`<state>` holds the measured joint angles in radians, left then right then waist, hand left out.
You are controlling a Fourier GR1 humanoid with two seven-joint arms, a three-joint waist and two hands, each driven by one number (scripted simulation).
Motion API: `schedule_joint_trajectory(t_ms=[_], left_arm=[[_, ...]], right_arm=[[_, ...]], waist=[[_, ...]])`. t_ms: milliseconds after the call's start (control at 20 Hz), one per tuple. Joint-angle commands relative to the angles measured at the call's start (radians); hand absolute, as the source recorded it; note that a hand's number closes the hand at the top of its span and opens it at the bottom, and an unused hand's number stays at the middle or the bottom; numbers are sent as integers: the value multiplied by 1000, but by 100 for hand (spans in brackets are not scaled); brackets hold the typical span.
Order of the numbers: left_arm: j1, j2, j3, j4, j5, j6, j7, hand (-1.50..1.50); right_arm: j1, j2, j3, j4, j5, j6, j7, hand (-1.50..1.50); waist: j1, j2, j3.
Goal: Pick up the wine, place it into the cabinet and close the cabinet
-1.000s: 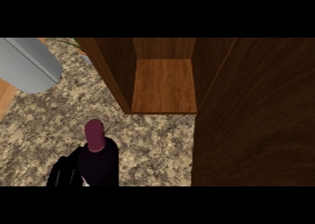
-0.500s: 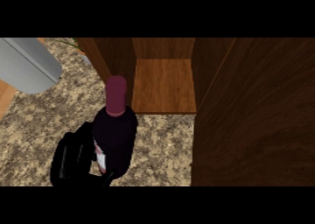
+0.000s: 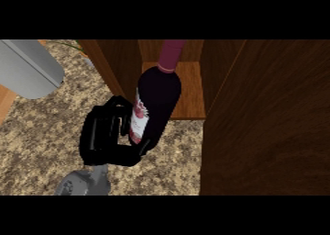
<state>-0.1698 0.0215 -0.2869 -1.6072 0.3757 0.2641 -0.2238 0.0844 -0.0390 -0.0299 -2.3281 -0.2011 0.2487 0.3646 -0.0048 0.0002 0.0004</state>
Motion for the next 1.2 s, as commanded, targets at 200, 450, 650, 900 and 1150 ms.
schedule_joint_trajectory(t_ms=[200,450,650,900,1150], left_arm=[[-189,-21,-71,185,-77,155,-14,150],[-219,-21,-66,306,-89,144,-47,150],[-329,-21,-124,462,36,232,-149,150],[-327,-22,-152,555,119,229,-211,150],[-295,-22,-143,581,134,210,-253,150]], right_arm=[[-13,-2,6,-25,16,-13,21,-150],[-1,-10,-9,-21,17,-11,17,-150],[62,24,35,-45,36,-4,-19,-150],[30,-8,4,-27,8,15,-7,-150],[-13,-24,-72,72,-40,29,-66,-150]], waist=[[-3,0,0],[-2,0,0],[-11,1,-1],[-8,1,-1],[-4,1,0]])
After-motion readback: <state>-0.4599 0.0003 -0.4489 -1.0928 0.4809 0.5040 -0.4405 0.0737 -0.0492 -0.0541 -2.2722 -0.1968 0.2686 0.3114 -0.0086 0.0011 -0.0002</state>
